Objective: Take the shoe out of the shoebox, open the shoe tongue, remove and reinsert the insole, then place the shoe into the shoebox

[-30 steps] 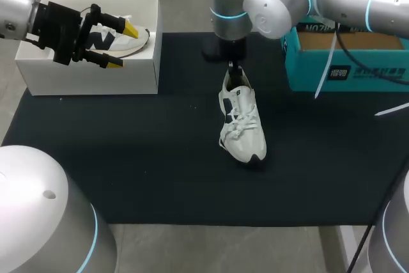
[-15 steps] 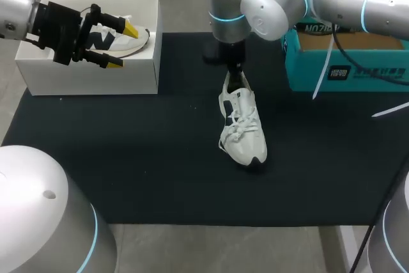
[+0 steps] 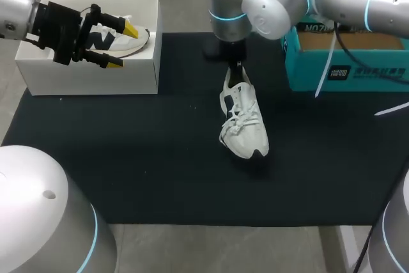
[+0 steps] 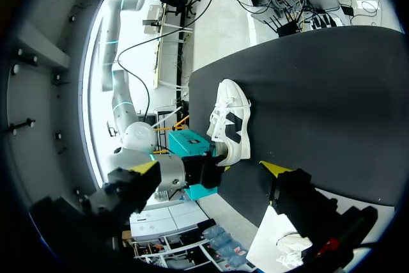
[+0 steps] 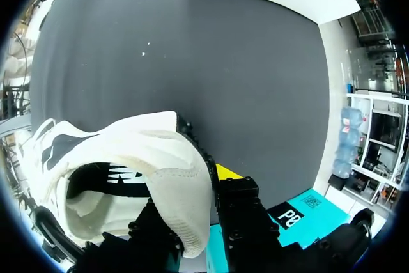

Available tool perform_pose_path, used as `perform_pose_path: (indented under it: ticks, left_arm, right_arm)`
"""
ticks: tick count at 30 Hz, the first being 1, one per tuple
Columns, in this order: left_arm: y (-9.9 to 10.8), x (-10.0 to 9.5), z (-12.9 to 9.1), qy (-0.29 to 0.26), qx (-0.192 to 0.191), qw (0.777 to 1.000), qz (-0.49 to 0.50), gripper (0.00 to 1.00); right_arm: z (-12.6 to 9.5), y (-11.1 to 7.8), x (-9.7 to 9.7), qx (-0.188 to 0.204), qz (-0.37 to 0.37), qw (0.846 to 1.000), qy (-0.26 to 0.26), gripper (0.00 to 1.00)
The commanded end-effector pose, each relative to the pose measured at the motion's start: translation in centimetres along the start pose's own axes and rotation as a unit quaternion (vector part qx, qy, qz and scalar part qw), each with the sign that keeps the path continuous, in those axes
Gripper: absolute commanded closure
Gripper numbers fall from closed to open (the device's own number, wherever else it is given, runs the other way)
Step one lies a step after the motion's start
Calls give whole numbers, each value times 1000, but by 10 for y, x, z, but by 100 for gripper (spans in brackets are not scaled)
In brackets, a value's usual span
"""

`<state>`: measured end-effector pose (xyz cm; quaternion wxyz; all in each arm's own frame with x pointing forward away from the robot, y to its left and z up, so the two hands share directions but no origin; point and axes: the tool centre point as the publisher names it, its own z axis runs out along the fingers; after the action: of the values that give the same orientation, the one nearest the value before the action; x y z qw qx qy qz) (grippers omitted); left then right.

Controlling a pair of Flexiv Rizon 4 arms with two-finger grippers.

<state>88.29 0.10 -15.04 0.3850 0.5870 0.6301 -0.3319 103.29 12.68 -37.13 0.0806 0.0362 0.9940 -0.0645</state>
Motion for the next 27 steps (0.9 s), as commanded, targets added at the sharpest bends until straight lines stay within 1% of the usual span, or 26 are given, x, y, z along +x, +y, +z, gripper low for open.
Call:
perform_pose_path:
  ticks: [1,5,6,7,9,12,18,23,27]
  left_arm:
    - [1,0,0,2,1,1000,0,0]
    - [1,0,0,2,1,1000,0,0]
    - [1,0,0,2,1,1000,0,0]
    - [1,0,0,2,1,1000,0,0]
    - [1,0,0,2,1,1000,0,0]
    - [1,0,0,2,1,1000,0,0]
    - [1,0,0,2,1,1000,0,0]
    - [1,0,0,2,1,1000,0,0]
    - [1,0,0,2,1,1000,0,0]
  right_arm:
    - [-54,-12,2,5,-17,1000,-8,100]
    - [-90,-13,-1,4,-32,999,-13,100]
    - [-96,-13,-2,4,-35,999,-14,100]
    - [-109,-14,-3,7,-37,999,-14,100]
    - [-126,-13,-5,5,-38,999,-19,100]
    - [-143,-10,-6,-9,-33,999,-27,100]
    - [-182,-1,-2,-32,-10,999,-42,100]
    - [-212,0,-1,-45,2,998,-51,100]
    - [-234,-7,1,-50,18,997,-57,100]
